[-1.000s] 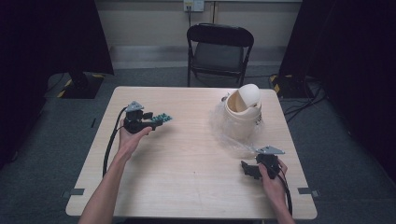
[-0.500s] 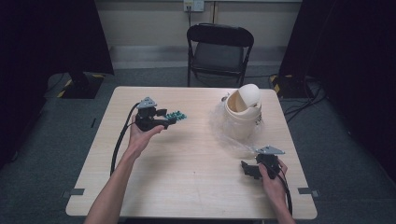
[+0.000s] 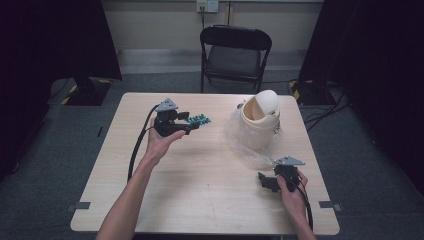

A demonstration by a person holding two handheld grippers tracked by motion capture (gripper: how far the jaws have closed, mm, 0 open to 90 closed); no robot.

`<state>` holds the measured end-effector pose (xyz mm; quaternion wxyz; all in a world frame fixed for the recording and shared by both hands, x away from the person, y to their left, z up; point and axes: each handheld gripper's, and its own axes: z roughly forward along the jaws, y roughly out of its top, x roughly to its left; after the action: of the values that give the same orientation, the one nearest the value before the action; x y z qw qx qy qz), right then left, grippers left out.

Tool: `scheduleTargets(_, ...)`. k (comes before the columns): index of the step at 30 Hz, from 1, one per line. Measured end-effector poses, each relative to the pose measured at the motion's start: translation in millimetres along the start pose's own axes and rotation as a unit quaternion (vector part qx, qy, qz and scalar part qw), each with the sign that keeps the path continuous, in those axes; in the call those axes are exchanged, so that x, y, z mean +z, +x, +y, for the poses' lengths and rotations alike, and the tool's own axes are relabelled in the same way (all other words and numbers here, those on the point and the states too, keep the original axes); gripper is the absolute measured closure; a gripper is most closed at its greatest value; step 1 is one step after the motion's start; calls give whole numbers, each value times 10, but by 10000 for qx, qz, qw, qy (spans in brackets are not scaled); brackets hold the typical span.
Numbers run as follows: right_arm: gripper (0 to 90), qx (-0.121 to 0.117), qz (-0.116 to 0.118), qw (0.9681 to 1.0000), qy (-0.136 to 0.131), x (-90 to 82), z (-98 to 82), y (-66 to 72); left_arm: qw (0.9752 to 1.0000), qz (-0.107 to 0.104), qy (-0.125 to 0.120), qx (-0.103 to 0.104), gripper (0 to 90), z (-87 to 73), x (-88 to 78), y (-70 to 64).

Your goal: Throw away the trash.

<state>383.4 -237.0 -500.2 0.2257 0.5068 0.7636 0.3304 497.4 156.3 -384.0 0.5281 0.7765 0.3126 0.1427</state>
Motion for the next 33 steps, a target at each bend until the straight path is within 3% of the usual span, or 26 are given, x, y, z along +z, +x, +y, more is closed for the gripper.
scheduleTargets(5,121,-5,2,10000,-2,0,0,-1,9999,-119,-54,-2,344,132,63,-98)
scheduleTargets(22,121,-6,7,10000,1,0,0,-1,9988,-358,-82,323,344,460,244,-258)
scheduleTargets(28,121,-12,1,10000,-7,0,0,-1,9972,-532,-178,494,344,683,379,-385)
scheduleTargets(33,121,-9,-8,10000,-2,0,0,-1,9965,-598,-199,551,344,763,434,-430)
